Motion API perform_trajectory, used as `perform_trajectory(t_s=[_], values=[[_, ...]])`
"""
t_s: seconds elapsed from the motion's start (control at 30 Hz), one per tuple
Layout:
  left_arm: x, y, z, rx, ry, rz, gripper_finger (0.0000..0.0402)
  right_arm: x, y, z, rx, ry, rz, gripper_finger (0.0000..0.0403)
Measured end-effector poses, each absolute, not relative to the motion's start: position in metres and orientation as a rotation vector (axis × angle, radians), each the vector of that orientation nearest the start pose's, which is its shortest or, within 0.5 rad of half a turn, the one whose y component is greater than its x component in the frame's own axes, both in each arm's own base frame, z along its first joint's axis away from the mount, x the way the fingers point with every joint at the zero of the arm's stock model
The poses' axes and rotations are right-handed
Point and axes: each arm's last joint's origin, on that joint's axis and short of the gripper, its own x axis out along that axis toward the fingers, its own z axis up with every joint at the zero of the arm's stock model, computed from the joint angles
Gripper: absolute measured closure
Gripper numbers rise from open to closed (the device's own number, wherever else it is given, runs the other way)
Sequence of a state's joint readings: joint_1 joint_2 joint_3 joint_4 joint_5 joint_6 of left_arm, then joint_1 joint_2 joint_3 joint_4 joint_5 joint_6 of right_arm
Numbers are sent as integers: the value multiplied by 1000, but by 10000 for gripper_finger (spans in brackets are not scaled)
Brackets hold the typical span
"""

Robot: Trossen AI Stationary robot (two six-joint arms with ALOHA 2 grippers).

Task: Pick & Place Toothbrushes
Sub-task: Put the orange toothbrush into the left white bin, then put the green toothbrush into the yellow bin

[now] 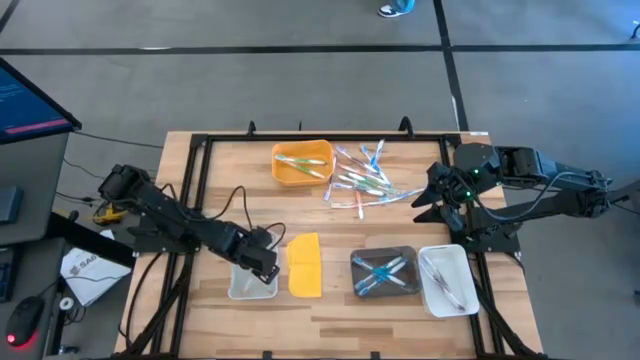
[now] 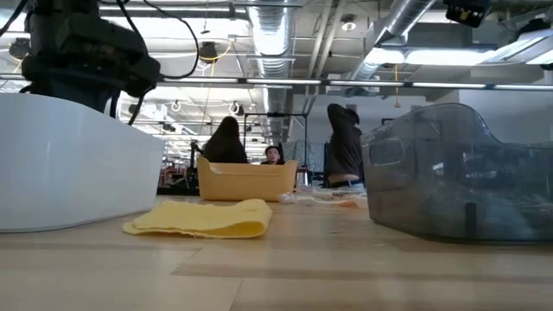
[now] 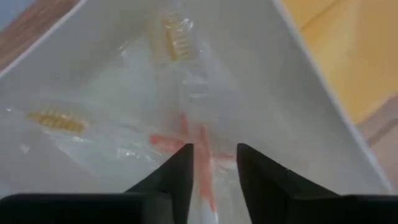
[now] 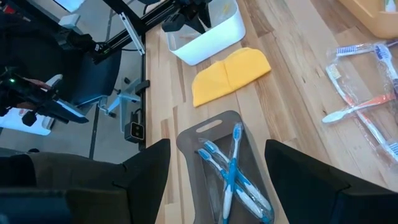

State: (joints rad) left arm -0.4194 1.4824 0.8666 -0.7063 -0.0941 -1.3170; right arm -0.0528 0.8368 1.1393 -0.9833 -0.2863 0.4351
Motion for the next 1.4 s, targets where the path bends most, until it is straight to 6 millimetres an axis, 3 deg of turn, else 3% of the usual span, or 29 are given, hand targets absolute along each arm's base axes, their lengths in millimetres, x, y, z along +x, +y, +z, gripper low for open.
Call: perform_trajectory(t_s=[0.17, 0.3, 0.5, 0.63, 0.77, 1.0, 1.17, 1.4], values=[[229, -99, 196, -844, 1171, 552, 246, 134, 1, 370, 520, 713, 79, 145], [223, -95, 211, -865, 1089, 539, 237, 135, 0, 370, 487, 698, 78, 145], [210, -86, 240, -896, 893, 538, 243, 155, -8, 369, 489, 659, 29, 145], [202, -76, 259, -872, 687, 571, 247, 174, -20, 360, 490, 696, -93, 145], [197, -60, 278, -841, 516, 587, 245, 198, -40, 342, 525, 772, -197, 145], [200, -24, 301, -714, 413, 502, 249, 233, -84, 301, 522, 941, -280, 145], [206, -4, 314, -638, 331, 406, 252, 249, -114, 264, 527, 1085, -312, 145], [213, 8, 324, -608, 255, 300, 253, 265, -145, 211, 522, 1258, -365, 148]])
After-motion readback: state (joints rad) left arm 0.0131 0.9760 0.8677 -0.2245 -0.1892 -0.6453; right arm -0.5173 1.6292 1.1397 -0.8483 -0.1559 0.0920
